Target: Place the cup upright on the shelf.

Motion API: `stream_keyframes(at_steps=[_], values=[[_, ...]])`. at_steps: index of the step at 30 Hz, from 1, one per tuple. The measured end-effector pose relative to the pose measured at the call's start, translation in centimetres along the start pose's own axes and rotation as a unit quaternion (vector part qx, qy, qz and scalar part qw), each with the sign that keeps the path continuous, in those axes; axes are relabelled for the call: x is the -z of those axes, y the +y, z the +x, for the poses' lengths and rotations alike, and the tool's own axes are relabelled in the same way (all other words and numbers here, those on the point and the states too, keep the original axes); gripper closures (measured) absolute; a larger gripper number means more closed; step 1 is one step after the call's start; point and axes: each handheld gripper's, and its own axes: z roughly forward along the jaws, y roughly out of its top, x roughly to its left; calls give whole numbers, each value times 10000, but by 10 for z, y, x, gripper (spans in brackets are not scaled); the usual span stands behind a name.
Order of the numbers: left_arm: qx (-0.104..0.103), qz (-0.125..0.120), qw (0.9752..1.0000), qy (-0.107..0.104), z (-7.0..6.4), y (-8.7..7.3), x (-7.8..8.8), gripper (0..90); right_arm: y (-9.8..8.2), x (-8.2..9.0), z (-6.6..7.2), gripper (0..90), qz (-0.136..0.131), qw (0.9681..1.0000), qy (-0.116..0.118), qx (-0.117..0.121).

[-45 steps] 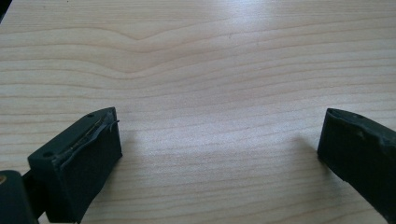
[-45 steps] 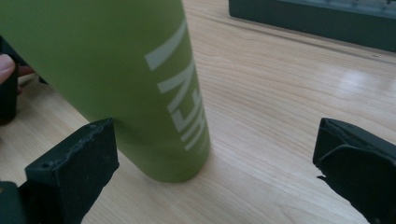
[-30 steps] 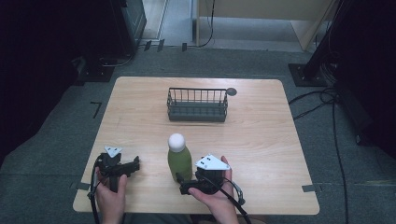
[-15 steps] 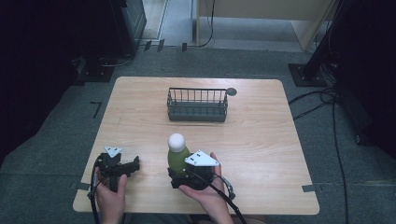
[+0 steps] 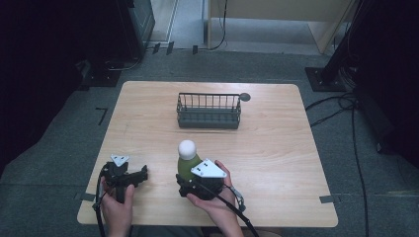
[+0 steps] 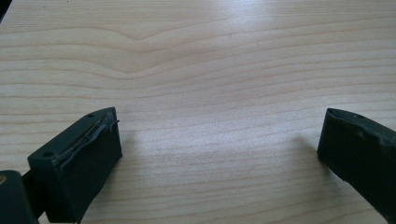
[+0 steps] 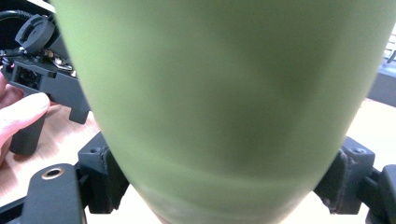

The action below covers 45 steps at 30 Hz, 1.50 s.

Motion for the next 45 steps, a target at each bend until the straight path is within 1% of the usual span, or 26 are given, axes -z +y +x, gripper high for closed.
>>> stream_keyframes(at_steps=[4,8,18,21,22,24,30,32,38,39,42,45], values=[[-1,1,10000,1,0,0,0,0,1,1,-1,200,-43,9999,-87,43],[0,3,10000,0,0,0,0,0,2,1,-4,202,-21,9998,-198,73],[1,2,10000,0,0,0,0,0,12,5,-12,204,-62,9997,-227,41],[7,-4,10000,0,0,0,0,0,15,5,-15,204,-64,9997,-246,13],[15,-10,10000,1,0,0,0,0,18,4,-17,204,-62,9996,-286,36],[8,-4,10000,0,0,0,0,0,19,4,-19,204,-73,9995,-292,39],[7,-6,10000,1,0,0,0,0,27,4,-26,204,-103,9994,-333,-17],[7,-7,10000,1,0,0,0,0,30,4,-28,204,-116,9993,-368,-3],[8,-7,10000,3,0,0,0,0,37,3,-36,204,-132,9989,-442,-64],[8,-4,10000,1,0,0,0,0,40,3,-39,204,-140,9987,-487,-87],[8,-6,10000,1,0,0,0,0,44,2,-43,205,-142,9985,-530,-85],[9,-6,10000,1,0,0,0,0,47,2,-46,204,-148,9983,-560,-97]])
